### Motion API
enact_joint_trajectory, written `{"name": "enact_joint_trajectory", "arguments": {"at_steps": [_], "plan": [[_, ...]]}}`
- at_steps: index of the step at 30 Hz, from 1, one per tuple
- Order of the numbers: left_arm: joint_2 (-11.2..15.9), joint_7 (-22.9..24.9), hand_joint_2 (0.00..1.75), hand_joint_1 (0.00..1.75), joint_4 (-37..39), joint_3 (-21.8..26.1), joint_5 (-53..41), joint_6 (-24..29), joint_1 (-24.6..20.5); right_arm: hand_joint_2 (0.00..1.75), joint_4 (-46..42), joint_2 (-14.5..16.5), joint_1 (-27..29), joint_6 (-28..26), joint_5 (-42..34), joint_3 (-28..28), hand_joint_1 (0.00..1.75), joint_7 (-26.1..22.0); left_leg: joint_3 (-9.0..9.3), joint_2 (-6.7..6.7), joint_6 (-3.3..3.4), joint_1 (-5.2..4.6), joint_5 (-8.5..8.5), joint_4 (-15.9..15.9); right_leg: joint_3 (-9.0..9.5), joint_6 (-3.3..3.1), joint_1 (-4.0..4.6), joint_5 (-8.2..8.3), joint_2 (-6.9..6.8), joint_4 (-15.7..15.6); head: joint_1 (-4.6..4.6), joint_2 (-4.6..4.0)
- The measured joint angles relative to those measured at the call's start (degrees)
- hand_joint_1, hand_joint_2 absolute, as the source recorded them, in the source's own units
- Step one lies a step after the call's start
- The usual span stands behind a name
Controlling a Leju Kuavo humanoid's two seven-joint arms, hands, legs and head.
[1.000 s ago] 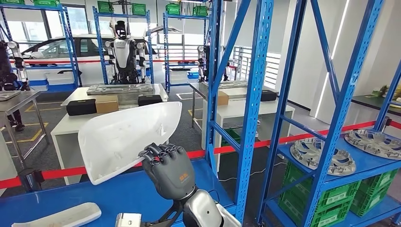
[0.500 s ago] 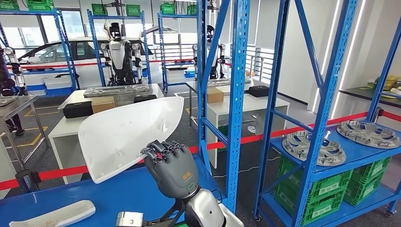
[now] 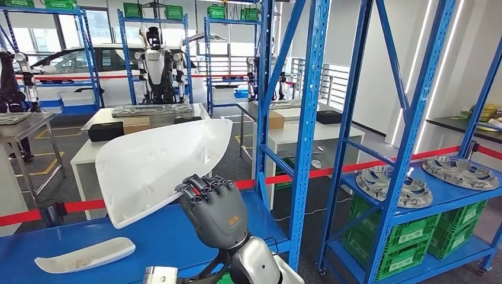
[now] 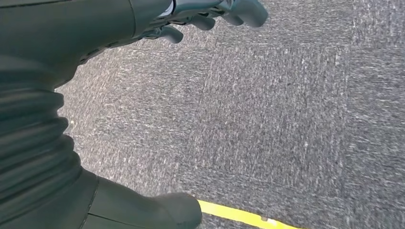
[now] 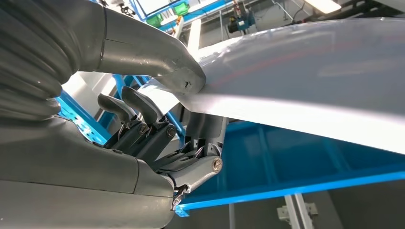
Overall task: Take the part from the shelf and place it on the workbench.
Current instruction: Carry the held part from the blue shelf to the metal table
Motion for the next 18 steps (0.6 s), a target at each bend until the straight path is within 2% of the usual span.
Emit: {"name": "enact_joint_trajectory", "arguments": {"at_steps": [2,3,4,5,7,8,9,11,13,14,15,17,18], "plan": [[0.02,0.04,1.75,0.0,0.0,0.0,-0.04,0.0,0.0,1.75,-0.01,-0.08,0.38,-0.08,0.26,-0.24,1.69,0.14,-1.05,0.04,0.34,-0.1,0.71,0.08,-3.06,0.3,-0.02,-4.41,0.06,7.91,0.08,0.0],[0.02,0.08,1.75,0.0,0.0,0.0,-0.07,-0.01,0.01,1.75,-0.02,-0.16,0.68,-0.11,0.34,-0.31,1.69,0.17,-1.57,0.03,0.36,-0.16,1.05,0.14,-3.85,0.31,-0.02,-5.52,0.08,10.54,0.09,0.0],[0.01,0.12,1.75,0.0,0.0,0.0,-0.08,-0.01,0.02,1.75,-0.03,-0.24,0.96,-0.14,0.39,-0.37,1.69,0.18,-2.05,0.01,0.34,-0.23,1.38,0.21,-3.6,0.19,0.01,-5.67,0.11,11.19,0.11,0.0],[0.01,0.14,1.75,0.0,0.0,0.0,-0.09,-0.01,0.03,1.75,-0.09,-0.3,1.14,-0.15,0.43,-0.43,1.69,0.19,-2.43,-0.01,0.29,-0.3,1.67,0.26,-1.97,-0.07,0.07,-4.75,0.15,9.17,0.13,0.0],[-0.05,0.16,1.75,0.0,0.0,0.0,-0.09,-0.01,0.0,1.75,-0.42,-0.34,1.17,-0.19,0.46,-0.52,1.69,0.19,-2.9,-0.03,0.07,-0.43,2.22,0.31,3.42,-0.93,0.41,-2.16,0.22,0.76,0.15,0.0],[-0.09,0.15,1.75,0.0,-0.01,0.0,-0.1,-0.01,-0.03,1.75,-0.67,-0.34,1.09,-0.21,0.48,-0.55,1.69,0.19,-3.03,-0.03,-0.15,-0.5,2.48,0.3,5.51,-1.31,0.64,-1.19,0.21,-2.94,0.13,0.0],[-0.11,0.15,1.75,0.0,-0.01,0.0,-0.1,-0.01,-0.05,1.75,-0.87,-0.36,1.01,-0.23,0.49,-0.58,1.69,0.19,-3.1,-0.01,-0.42,-0.52,2.72,0.24,6.64,-1.61,0.87,-0.74,0.2,-5.17,0.08,0.0],[-0.12,0.15,1.75,0.0,-0.01,-0.01,-0.11,-0.01,-0.06,1.75,-1.08,-0.38,0.91,-0.28,0.56,-0.65,1.69,0.25,-3.16,0.05,-1.13,-0.45,3.22,-0.07,6.69,-1.97,1.16,-0.25,0.19,-6.07,0.07,0.0],[-0.09,0.15,1.75,0.0,0.01,-0.02,-0.11,-0.01,-0.05,1.75,-1.21,-0.39,0.92,-0.35,0.67,-0.7,1.69,0.31,-3.54,0.09,-1.8,-0.4,3.08,0.12,6.58,-2.56,0.85,0.72,0.1,-6.57,0.08,0.0],[-0.1,0.15,1.75,0.0,0.02,-0.02,-0.11,-0.02,-0.04,1.75,-1.3,-0.39,0.92,-0.38,0.7,-0.71,1.69,0.34,-4.15,0.08,-2.06,-0.4,1.97,1.35,6.43,-2.89,0.63,1.31,0.02,-6.86,0.01,0.0],[-0.07,0.15,1.75,0.0,0.02,-0.02,-0.11,-0.02,-0.05,1.75,-1.37,-0.39,0.95,-0.42,0.75,-0.73,1.69,0.37,-5.16,0.07,-2.3,-0.38,0.07,3.84,6.18,-3.13,0.42,1.88,-0.06,-7.09,-0.05,0.0],[0.01,0.16,1.75,0.0,0.03,-0.02,-0.11,-0.03,-0.05,1.75,-1.43,-0.39,1.07,-0.43,0.83,-0.77,1.69,0.43,-7.77,0.06,-2.75,-0.27,-4.61,11.32,5.25,-3.33,0.39,2.59,-0.13,-7.0,-0.18,0.0],[0.07,0.17,1.75,0.0,0.02,-0.02,-0.11,-0.03,-0.05,1.75,-1.43,-0.39,1.16,-0.38,0.86,-0.78,1.69,0.39,-8.64,0.07,-2.95,-0.23,-6.09,14.42,4.74,-3.26,0.37,2.86,-0.14,-6.88,-0.21,0.0]]}}
